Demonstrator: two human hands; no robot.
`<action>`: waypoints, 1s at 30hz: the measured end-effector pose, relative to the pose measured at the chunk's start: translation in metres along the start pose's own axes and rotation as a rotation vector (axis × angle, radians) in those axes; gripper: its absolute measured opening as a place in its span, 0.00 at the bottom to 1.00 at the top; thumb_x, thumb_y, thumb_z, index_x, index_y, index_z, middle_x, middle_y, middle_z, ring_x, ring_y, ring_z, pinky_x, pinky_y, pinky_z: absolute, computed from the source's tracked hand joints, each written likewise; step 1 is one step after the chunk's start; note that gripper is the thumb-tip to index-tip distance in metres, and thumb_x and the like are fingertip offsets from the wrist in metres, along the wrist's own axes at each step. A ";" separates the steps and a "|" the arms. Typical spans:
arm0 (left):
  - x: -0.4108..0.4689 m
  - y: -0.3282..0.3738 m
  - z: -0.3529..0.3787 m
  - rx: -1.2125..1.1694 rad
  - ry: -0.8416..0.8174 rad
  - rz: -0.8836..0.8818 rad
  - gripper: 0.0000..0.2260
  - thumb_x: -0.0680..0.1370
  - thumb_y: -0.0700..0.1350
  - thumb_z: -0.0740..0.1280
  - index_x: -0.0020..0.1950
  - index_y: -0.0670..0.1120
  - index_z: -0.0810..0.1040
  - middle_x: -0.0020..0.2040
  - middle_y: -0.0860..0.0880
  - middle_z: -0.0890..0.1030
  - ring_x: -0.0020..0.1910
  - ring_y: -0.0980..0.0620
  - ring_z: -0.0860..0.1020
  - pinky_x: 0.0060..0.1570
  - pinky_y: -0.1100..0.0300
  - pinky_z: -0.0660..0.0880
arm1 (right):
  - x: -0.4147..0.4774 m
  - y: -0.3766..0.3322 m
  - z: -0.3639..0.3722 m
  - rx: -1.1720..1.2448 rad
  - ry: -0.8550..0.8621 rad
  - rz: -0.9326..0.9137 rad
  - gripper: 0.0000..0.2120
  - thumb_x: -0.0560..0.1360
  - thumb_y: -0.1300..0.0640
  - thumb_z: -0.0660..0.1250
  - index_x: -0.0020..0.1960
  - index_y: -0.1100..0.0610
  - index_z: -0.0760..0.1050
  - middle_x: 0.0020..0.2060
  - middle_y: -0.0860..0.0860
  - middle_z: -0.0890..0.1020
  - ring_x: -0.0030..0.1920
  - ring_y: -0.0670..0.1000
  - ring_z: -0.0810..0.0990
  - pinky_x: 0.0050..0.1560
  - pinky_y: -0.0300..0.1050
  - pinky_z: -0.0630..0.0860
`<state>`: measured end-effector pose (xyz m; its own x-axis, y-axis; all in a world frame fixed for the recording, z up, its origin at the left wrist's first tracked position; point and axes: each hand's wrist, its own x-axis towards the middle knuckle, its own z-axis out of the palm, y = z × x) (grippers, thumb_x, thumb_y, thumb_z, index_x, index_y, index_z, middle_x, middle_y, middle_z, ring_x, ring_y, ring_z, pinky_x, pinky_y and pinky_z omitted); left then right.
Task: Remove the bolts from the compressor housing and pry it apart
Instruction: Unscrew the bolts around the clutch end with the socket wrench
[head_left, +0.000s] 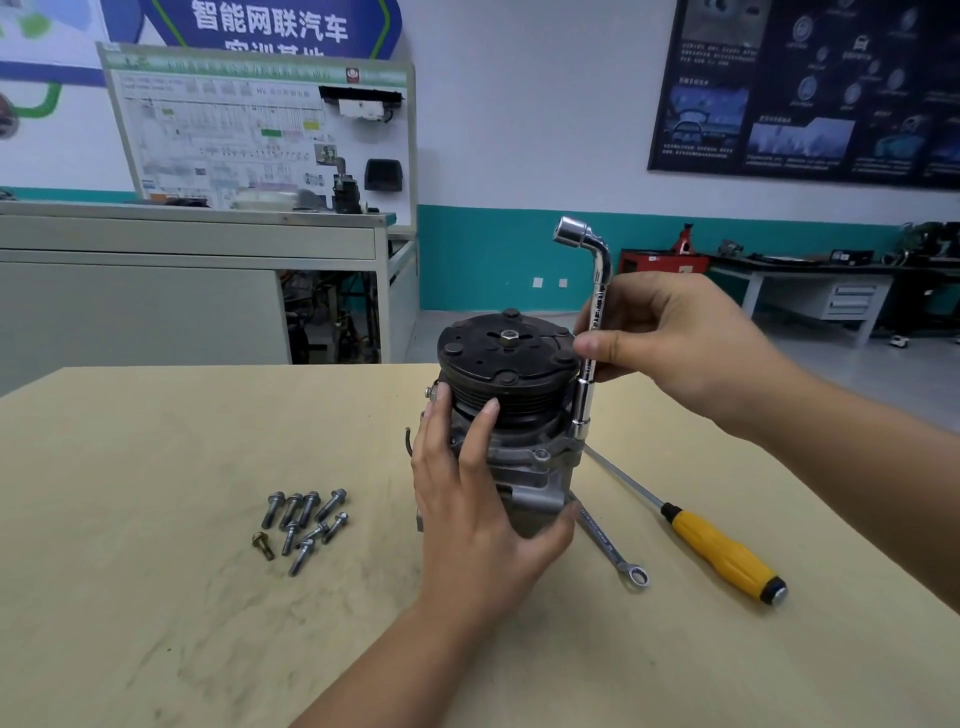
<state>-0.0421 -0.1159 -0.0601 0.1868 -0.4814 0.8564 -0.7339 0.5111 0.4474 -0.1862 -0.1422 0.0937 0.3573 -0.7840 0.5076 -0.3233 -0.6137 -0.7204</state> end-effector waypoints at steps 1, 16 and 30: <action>0.001 0.002 -0.001 -0.010 0.004 -0.009 0.39 0.66 0.60 0.70 0.72 0.53 0.56 0.76 0.48 0.53 0.75 0.45 0.54 0.66 0.34 0.62 | 0.001 0.000 0.000 -0.021 -0.005 -0.002 0.04 0.71 0.63 0.70 0.44 0.56 0.78 0.39 0.53 0.83 0.41 0.49 0.83 0.37 0.33 0.79; 0.109 0.045 -0.053 -0.205 -0.126 0.010 0.10 0.78 0.48 0.65 0.58 0.47 0.79 0.53 0.57 0.80 0.55 0.63 0.76 0.56 0.69 0.72 | 0.001 0.002 -0.005 -0.116 -0.056 -0.065 0.11 0.73 0.64 0.68 0.42 0.48 0.76 0.40 0.45 0.82 0.41 0.41 0.81 0.40 0.28 0.77; 0.151 0.051 -0.029 -0.694 -0.732 -0.191 0.09 0.79 0.38 0.63 0.48 0.48 0.81 0.45 0.53 0.84 0.48 0.56 0.81 0.55 0.61 0.77 | -0.004 0.019 -0.002 0.073 -0.012 -0.063 0.15 0.74 0.64 0.67 0.40 0.43 0.78 0.33 0.34 0.82 0.38 0.32 0.79 0.40 0.25 0.72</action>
<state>-0.0320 -0.1419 0.0992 -0.3543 -0.7953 0.4919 -0.1507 0.5677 0.8093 -0.1951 -0.1514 0.0787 0.3851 -0.7428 0.5477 -0.2354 -0.6529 -0.7199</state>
